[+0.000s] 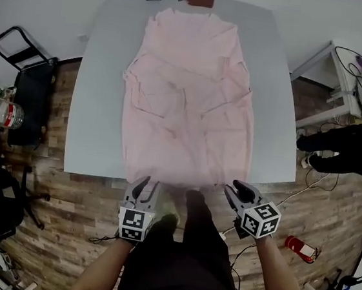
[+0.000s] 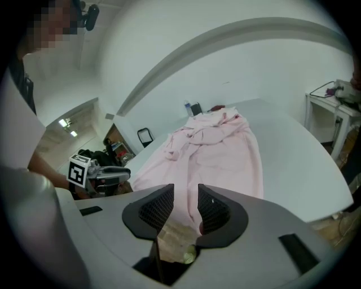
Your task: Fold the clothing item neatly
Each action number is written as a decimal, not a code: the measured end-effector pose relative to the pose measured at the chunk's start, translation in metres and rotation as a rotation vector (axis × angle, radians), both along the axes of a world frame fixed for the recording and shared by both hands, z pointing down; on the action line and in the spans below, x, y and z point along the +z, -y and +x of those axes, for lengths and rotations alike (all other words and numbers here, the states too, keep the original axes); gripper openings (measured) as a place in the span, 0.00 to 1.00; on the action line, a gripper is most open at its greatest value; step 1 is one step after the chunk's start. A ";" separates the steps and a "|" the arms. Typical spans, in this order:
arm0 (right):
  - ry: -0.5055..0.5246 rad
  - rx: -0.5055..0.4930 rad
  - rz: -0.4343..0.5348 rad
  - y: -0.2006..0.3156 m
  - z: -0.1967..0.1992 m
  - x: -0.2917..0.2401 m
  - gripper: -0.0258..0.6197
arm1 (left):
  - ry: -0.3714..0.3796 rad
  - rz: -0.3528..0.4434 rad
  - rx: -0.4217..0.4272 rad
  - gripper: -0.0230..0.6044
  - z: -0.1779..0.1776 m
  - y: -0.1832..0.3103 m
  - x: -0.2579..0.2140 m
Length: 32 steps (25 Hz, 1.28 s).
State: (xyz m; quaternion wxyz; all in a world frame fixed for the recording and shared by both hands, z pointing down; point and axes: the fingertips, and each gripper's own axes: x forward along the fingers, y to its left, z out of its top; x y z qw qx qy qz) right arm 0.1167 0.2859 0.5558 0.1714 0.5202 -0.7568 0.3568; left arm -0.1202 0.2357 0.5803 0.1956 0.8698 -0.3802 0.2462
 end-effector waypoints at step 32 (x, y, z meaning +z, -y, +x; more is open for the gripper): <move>0.114 -0.041 -0.158 -0.032 0.042 0.156 0.10 | -0.149 -0.195 0.038 0.06 -0.028 -0.008 0.128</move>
